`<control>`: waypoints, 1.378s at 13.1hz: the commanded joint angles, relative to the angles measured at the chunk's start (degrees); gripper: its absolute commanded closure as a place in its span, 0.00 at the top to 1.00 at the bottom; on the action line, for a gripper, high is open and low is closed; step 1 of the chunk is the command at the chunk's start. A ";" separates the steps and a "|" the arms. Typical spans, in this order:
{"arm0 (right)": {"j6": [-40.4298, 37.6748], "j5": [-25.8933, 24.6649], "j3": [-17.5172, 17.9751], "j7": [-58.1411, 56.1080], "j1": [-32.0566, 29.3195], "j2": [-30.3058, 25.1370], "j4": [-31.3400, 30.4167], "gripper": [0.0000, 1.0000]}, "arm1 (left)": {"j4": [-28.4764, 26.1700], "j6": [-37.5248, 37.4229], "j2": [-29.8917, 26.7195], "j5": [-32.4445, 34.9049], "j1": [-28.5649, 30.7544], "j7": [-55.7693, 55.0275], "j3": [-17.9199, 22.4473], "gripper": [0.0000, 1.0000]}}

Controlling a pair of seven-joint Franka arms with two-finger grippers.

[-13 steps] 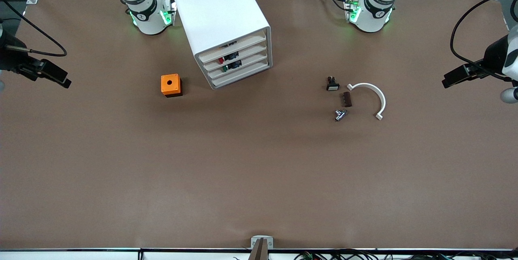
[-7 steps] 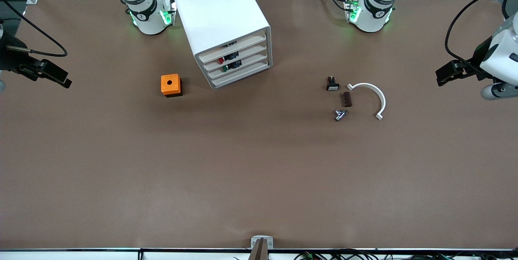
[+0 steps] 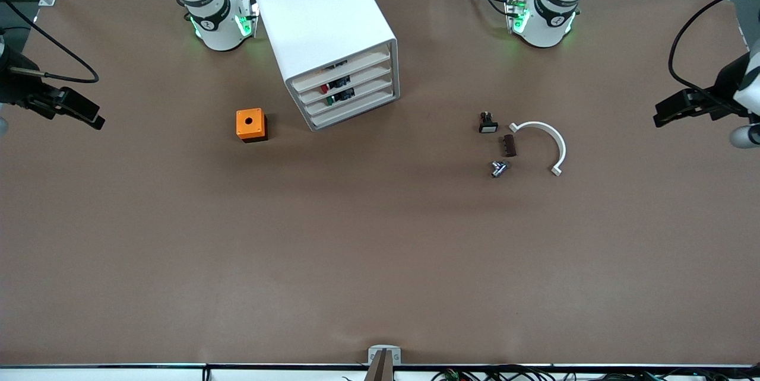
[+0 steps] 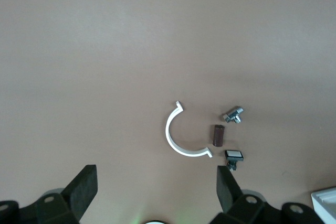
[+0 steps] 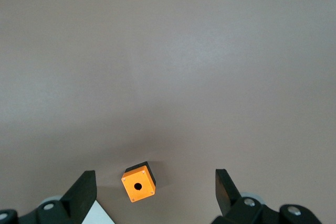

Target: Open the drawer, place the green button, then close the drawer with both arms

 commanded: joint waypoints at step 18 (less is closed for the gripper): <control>0.49 -0.19 0.50 -1.10 -1.12 -0.96 -1.20 1.00 | -13.81 7.12 -10.92 -1.78 1.00 -0.61 -2.46 1.00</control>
